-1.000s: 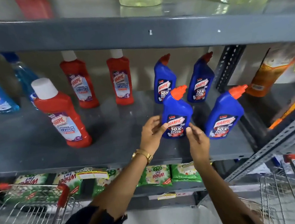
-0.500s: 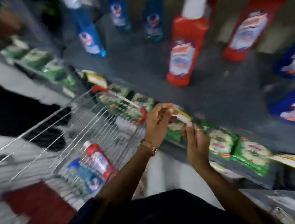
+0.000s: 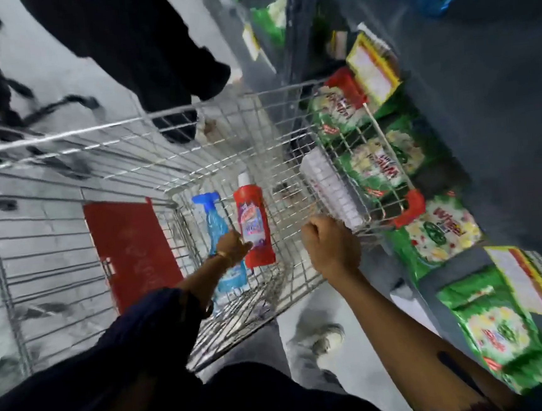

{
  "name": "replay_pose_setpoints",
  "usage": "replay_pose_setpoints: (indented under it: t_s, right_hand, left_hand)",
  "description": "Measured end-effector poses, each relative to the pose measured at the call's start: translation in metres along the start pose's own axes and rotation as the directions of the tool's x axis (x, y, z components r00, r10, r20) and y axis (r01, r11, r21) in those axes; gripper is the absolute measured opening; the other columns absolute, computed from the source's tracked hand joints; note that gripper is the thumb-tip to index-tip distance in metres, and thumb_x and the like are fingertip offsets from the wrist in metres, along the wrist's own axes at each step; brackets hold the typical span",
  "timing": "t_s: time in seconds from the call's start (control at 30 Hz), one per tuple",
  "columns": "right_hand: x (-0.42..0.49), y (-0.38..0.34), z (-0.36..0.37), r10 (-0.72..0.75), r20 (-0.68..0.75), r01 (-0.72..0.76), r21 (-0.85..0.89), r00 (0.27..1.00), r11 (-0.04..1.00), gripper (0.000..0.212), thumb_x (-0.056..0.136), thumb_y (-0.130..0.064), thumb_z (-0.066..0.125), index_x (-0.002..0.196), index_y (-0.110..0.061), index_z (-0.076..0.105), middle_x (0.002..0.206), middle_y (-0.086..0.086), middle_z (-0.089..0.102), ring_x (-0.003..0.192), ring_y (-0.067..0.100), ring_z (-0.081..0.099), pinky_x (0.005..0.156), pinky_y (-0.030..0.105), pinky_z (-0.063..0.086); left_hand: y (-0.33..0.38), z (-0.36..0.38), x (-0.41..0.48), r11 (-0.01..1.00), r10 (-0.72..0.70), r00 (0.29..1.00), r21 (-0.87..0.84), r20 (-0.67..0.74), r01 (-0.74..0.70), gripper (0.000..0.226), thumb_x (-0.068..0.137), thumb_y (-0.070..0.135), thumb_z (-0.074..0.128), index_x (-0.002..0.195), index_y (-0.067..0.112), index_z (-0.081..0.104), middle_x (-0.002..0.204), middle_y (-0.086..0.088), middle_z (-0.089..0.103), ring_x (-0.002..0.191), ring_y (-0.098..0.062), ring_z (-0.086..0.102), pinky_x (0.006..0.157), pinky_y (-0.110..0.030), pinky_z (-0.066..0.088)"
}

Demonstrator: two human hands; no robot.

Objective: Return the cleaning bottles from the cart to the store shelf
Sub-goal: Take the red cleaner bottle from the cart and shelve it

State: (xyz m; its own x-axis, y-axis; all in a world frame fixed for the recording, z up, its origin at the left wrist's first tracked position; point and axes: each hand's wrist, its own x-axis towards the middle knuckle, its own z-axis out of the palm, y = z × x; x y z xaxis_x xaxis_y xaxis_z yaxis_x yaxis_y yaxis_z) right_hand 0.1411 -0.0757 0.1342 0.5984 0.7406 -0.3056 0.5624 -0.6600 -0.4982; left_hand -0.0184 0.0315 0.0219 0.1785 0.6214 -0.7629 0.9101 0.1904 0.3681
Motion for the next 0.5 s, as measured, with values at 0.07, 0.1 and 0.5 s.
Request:
replay_pose_setpoints:
  t_s: [0.07,0.1,0.5]
  right_hand:
    - [0.000,0.000,-0.002,-0.031,-0.015,0.032,0.047,0.999,0.998,0.027,0.080,-0.027,0.041,0.059,-0.014,0.053,0.070,0.020,0.066,0.059,0.027,0.045,0.056,0.032,0.026]
    - [-0.002,0.003,-0.004,-0.087,0.001,0.086,0.058,0.996,0.995,0.026,0.081,-0.025,0.045,0.058,-0.015,0.053,0.065,0.019,0.064,0.056,0.028,0.047,0.055,0.031,0.026]
    - [-0.002,0.012,0.002,-0.357,0.191,0.377,-0.077,0.914,0.923,0.030,0.087,-0.029,0.041,0.076,-0.015,0.065,0.075,0.006,0.071,0.060,0.027,0.063,0.055,0.026,0.036]
  left_hand:
    - [-0.006,0.001,0.019,0.998,-0.048,0.999,0.043,0.010,0.047,0.047,0.086,0.028,0.062,0.116,-0.007,0.053,0.121,-0.029,0.058,0.114,-0.041,0.055,0.090,-0.041,0.043]
    - [-0.006,0.003,0.026,0.997,-0.047,0.999,0.053,0.004,0.047,0.049,0.088,0.030,0.060,0.119,-0.007,0.051,0.124,-0.028,0.057,0.115,-0.041,0.054,0.091,-0.040,0.042]
    - [0.015,0.033,0.065,0.760,-0.300,0.952,-0.590,0.055,0.273,0.037,0.072,0.007,0.077,0.098,0.011,0.050,0.096,-0.011,0.054,0.086,-0.018,0.051,0.054,-0.022,0.043]
